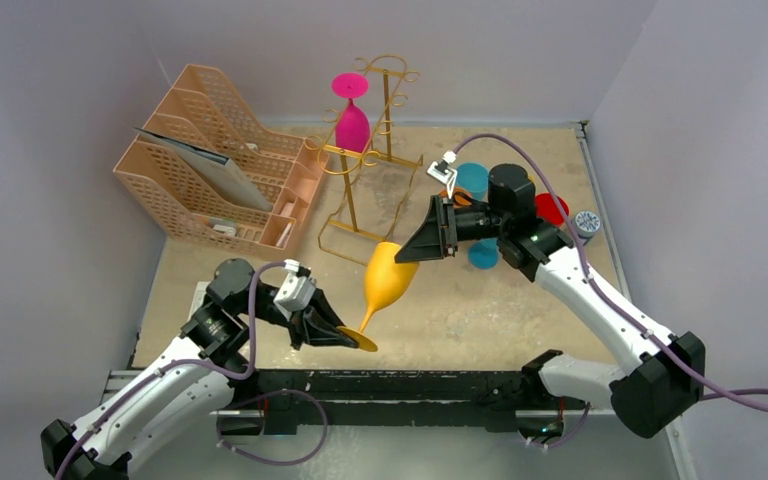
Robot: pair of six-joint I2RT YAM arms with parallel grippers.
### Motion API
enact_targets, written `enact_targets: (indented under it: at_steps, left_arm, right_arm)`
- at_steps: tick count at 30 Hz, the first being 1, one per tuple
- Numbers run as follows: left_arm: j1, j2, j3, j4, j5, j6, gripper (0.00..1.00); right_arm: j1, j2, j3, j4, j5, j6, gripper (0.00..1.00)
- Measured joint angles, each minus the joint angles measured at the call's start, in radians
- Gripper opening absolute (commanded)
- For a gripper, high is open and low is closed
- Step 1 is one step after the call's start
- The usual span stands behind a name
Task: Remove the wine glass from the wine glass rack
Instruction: Place the wine glass at the center of the board.
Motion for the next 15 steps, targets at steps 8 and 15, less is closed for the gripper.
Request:
enact_targets:
  at_steps: [8,15]
  left_arm:
    - [-0.001,0.000,0.000,0.007,0.012,0.000,0.00]
    - [-0.001,0.000,0.000,0.008,0.018,0.000,0.00]
  right_arm:
    - [-0.002,0.012,0.000,0.022,-0.056,0.036,0.37]
    - [-0.002,0.021,-0.001,0.045,-0.084,0.064,0.31]
